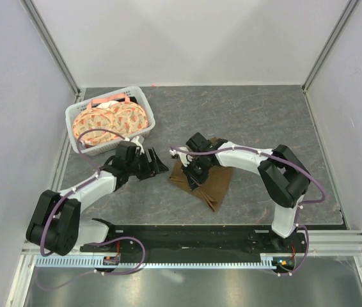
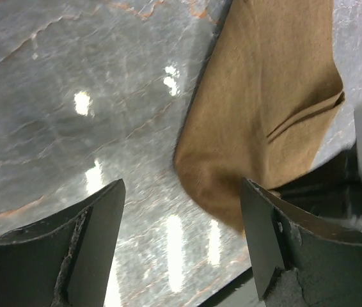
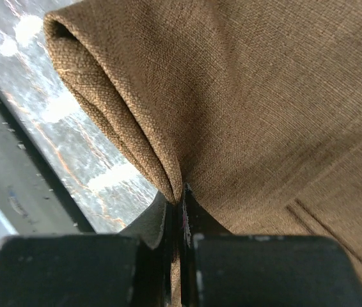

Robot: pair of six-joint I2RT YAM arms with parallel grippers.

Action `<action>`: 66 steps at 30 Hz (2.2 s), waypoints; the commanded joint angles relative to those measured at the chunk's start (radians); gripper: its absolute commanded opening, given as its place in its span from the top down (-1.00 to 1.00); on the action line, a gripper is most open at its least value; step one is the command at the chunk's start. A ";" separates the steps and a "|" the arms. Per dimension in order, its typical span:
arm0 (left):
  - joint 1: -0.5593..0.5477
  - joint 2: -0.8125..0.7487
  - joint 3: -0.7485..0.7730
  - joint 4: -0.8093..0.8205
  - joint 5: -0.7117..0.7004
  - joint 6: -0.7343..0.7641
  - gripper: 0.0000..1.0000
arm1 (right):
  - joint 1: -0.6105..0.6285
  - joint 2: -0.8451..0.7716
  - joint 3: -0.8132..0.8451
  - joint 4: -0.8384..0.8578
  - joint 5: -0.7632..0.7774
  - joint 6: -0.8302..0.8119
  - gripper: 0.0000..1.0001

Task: Fold the napkin, place the utensils inside, and roll it up
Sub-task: Roll the napkin with the utensil

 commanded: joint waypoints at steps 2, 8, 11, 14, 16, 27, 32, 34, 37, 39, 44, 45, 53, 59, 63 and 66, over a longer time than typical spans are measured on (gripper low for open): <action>-0.002 -0.111 -0.123 0.240 0.019 0.053 -0.58 | -0.027 0.090 0.080 -0.071 -0.163 -0.031 1.00; -0.009 -0.191 -0.244 0.450 0.094 0.101 -0.58 | -0.083 0.173 0.126 -0.121 -0.301 -0.054 1.00; -0.014 -0.197 -0.264 0.510 0.121 0.147 -0.58 | -0.108 0.218 0.146 -0.147 -0.350 -0.061 1.00; -0.029 -0.182 -0.257 0.539 0.143 0.208 -0.57 | -0.128 0.256 0.163 -0.172 -0.377 -0.073 1.00; -0.052 -0.168 -0.246 0.552 0.148 0.236 -0.57 | -0.140 0.273 0.175 -0.184 -0.393 -0.079 1.00; -0.169 -0.027 -0.184 0.586 0.138 0.359 -0.52 | -0.177 0.340 0.196 -0.207 -0.467 -0.093 1.00; -0.200 0.023 -0.164 0.592 0.105 0.385 -0.50 | -0.185 0.353 0.195 -0.212 -0.481 -0.103 1.00; -0.206 0.036 -0.163 0.592 0.095 0.389 -0.49 | -0.186 0.354 0.195 -0.210 -0.482 -0.105 1.00; -0.212 0.051 -0.161 0.592 0.082 0.395 -0.46 | -0.191 0.360 0.195 -0.212 -0.485 -0.107 1.00; -0.213 0.073 -0.160 0.590 0.077 0.395 -0.39 | -0.195 0.362 0.196 -0.213 -0.499 -0.108 1.00; -0.216 0.105 -0.164 0.589 0.074 0.395 -0.31 | -0.205 0.373 0.201 -0.213 -0.519 -0.110 1.00; -0.216 0.108 -0.164 0.586 0.072 0.398 -0.31 | -0.206 0.376 0.201 -0.215 -0.524 -0.111 1.00; -0.218 0.143 -0.140 0.560 0.053 0.406 0.13 | -0.217 0.382 0.199 -0.212 -0.533 -0.114 1.00; -0.216 0.183 -0.099 0.497 0.026 0.408 0.66 | -0.217 0.356 0.202 -0.210 -0.525 -0.100 0.93; -0.216 0.224 -0.033 0.393 -0.001 0.403 0.96 | -0.223 0.267 0.187 -0.174 -0.452 -0.033 0.42; -0.215 0.273 0.041 0.275 0.000 0.389 0.96 | -0.243 0.165 0.152 -0.117 -0.348 0.062 0.13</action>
